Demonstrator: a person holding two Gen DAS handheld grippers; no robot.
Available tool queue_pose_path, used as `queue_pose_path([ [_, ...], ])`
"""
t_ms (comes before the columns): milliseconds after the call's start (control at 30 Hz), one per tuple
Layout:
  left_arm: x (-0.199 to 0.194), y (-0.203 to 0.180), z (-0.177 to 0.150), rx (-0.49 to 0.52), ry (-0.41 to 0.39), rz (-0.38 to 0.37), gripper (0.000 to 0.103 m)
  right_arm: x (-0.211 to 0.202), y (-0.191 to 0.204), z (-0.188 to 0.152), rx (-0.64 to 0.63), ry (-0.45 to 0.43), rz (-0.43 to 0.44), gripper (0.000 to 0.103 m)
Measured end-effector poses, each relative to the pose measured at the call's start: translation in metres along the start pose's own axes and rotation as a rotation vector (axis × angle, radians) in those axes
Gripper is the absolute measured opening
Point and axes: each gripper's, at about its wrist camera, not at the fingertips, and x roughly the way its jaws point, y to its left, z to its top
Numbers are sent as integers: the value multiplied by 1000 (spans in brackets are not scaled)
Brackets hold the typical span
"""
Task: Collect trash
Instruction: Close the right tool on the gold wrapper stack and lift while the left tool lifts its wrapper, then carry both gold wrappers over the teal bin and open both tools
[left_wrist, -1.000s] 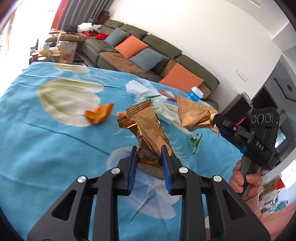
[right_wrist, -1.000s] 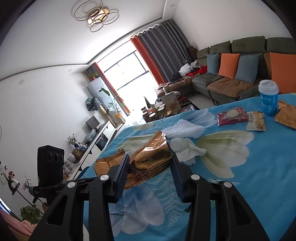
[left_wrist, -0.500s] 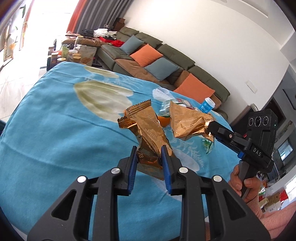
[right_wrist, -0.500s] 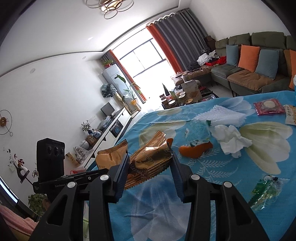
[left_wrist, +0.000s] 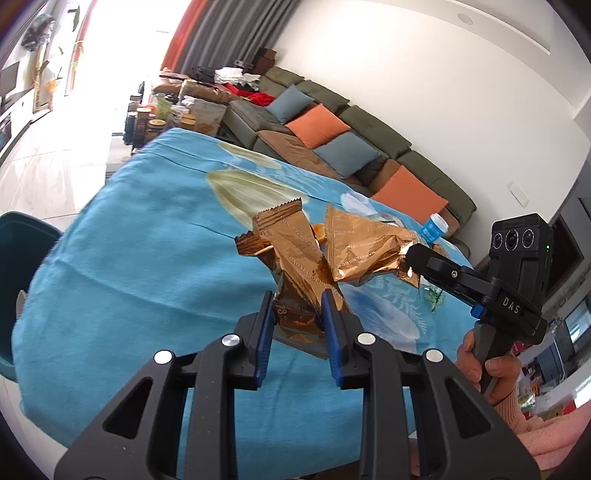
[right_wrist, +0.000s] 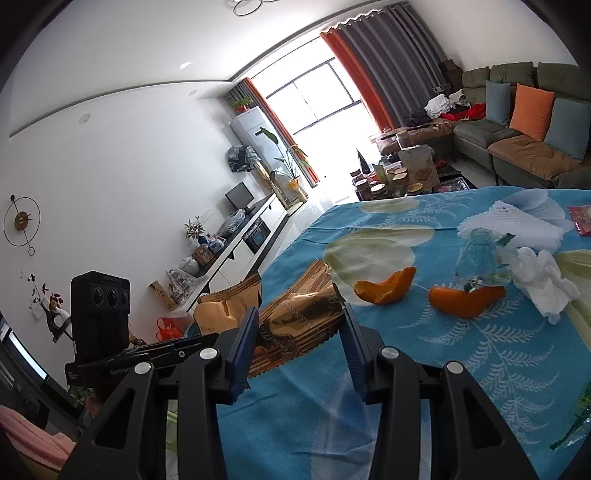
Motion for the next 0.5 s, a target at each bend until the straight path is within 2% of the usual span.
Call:
queue_pose_path([
  [500, -48, 52, -7, -96, -74, 94, 25, 48, 42, 7, -50, 73, 78, 42],
])
